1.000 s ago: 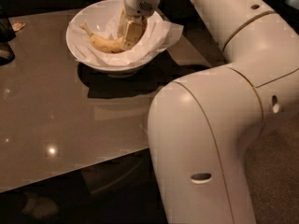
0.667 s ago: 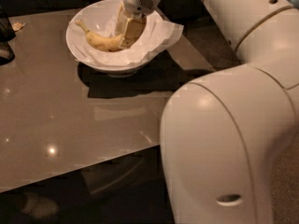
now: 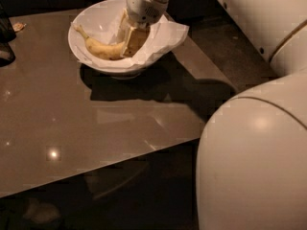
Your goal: Pick banana from white bowl
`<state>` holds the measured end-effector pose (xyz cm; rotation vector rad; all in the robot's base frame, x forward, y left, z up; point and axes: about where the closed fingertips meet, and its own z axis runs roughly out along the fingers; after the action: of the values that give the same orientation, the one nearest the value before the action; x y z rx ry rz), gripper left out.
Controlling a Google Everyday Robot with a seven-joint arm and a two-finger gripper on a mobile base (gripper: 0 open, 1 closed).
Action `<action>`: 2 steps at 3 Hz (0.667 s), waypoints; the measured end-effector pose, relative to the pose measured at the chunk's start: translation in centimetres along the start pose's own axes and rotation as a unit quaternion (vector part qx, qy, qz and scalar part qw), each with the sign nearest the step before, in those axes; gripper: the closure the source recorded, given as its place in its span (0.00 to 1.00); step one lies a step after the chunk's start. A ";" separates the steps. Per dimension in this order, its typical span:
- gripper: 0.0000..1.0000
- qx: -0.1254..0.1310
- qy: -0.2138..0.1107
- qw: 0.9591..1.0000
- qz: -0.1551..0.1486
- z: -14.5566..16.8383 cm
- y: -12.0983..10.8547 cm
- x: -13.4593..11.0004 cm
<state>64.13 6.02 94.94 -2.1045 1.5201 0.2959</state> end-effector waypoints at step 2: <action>1.00 -0.037 -0.041 0.998 0.013 -3.0 4.5 -3.4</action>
Offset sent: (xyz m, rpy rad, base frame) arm -0.1092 -0.0049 0.0563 0.0976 0.1499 0.0381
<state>58.42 6.17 97.71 -2.1035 1.5109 0.4499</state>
